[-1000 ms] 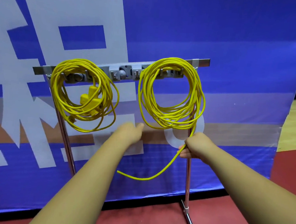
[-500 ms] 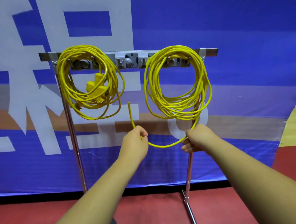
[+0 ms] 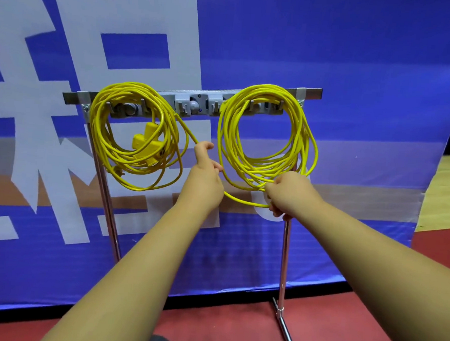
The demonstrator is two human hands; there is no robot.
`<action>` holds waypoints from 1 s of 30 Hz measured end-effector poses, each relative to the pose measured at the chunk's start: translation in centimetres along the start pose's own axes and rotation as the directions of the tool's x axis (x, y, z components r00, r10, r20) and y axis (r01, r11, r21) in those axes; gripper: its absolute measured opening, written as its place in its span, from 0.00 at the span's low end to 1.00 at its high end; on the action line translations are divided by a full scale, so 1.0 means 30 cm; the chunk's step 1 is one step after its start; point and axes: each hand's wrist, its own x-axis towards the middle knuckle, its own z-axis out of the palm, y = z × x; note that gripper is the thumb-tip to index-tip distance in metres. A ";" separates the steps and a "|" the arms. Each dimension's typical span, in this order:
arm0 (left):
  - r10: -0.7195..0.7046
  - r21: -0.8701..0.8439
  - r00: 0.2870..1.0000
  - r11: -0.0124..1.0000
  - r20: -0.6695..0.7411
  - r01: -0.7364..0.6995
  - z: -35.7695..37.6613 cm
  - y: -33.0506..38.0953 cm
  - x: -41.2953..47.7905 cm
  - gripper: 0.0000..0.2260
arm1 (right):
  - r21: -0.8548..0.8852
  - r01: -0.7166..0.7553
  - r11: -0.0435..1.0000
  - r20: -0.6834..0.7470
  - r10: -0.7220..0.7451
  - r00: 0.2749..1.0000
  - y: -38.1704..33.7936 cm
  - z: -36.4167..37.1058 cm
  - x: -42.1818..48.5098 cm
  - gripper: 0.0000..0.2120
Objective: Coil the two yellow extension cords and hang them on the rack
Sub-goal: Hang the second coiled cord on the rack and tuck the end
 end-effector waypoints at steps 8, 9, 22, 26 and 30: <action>0.000 0.089 1.000 0.996 -0.011 0.001 -0.013 0.021 -0.014 0.45 | -0.107 0.155 0.982 -0.062 -0.162 0.985 -0.046 0.030 -0.022 0.16; 0.003 0.132 1.000 0.991 -0.007 -0.002 -0.011 0.024 -0.013 0.43 | -0.120 0.162 0.979 -0.055 -0.169 0.984 -0.047 0.035 -0.025 0.17; 0.108 0.427 0.991 0.902 -0.078 -0.064 -0.040 0.073 0.016 0.30 | -0.064 0.194 0.979 -0.148 -0.202 0.968 -0.066 0.009 -0.001 0.15; 0.198 0.352 0.968 0.926 -0.155 -0.133 -0.047 0.090 0.071 0.14 | -0.043 0.209 0.977 -0.212 -0.213 0.954 -0.079 -0.001 0.020 0.14; 0.279 0.419 0.946 0.888 -0.163 -0.190 -0.049 0.100 0.127 0.22 | 0.009 0.251 0.968 -0.344 -0.232 0.910 -0.109 -0.038 0.052 0.06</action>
